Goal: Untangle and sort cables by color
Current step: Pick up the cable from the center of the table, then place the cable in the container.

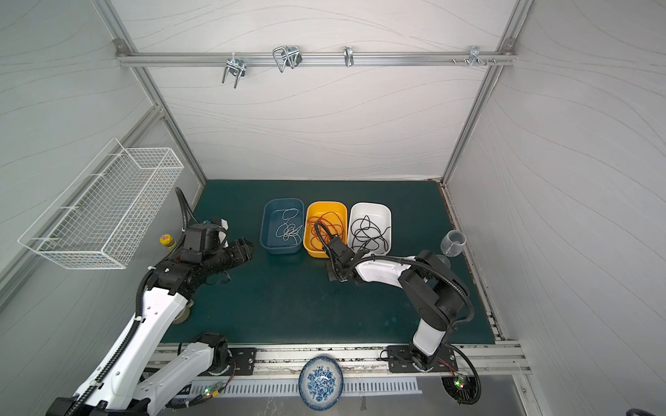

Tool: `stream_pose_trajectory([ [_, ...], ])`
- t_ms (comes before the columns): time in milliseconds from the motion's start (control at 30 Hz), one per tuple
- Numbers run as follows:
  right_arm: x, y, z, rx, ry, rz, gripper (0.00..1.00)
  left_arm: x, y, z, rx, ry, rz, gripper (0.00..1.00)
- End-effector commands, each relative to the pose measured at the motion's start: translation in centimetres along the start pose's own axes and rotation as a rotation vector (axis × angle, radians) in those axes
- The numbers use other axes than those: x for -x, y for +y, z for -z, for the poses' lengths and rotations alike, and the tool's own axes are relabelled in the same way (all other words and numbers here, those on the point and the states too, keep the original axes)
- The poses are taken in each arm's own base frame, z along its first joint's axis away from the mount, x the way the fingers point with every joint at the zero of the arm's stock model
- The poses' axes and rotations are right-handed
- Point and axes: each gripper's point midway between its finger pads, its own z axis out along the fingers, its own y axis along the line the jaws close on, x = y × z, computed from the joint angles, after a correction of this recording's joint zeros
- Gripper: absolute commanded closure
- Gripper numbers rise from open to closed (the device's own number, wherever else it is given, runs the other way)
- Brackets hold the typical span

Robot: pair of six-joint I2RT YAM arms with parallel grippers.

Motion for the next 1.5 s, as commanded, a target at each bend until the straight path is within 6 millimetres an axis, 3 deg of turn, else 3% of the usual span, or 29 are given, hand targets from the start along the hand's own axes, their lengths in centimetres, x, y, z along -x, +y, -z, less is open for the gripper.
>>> stream_pose_trajectory([
  [0, 0.7, 0.3, 0.3, 0.018, -0.017, -0.009, 0.81, 1.0, -0.6, 0.2, -0.024, -0.037, 0.002, 0.33],
  [300, 0.9, 0.5, 3.1, 0.046, -0.052, -0.022, 0.95, 1.0, -0.6, 0.3, -0.027, -0.04, 0.002, 0.33],
  [467, 1.6, 1.3, 6.3, 0.076, -0.108, -0.017, 1.0, 1.1, -0.7, 0.4, -0.03, -0.044, 0.002, 0.33],
  [767, 6.3, 5.3, 13.6, 0.226, -0.244, -0.001, 1.0, 1.2, -0.6, 0.7, -0.026, -0.056, 0.001, 0.33],
  [900, 9.3, 8.0, 15.0, 0.297, -0.262, 0.029, 1.0, 1.3, -0.5, 0.8, -0.02, -0.065, 0.0, 0.33],
  [1133, 14.4, 12.0, 14.1, 0.361, -0.266, 0.051, 1.0, 1.8, -0.1, 1.8, -0.007, -0.117, -0.001, 0.33],
  [1267, 16.5, 13.2, 10.8, 0.393, -0.204, 0.026, 1.0, 2.0, 0.0, 2.2, -0.003, -0.133, -0.002, 0.33],
  [1467, 18.5, 13.2, 5.4, 0.362, -0.146, 0.018, 1.0, 2.1, 0.0, 2.2, -0.001, -0.136, -0.002, 0.33],
])
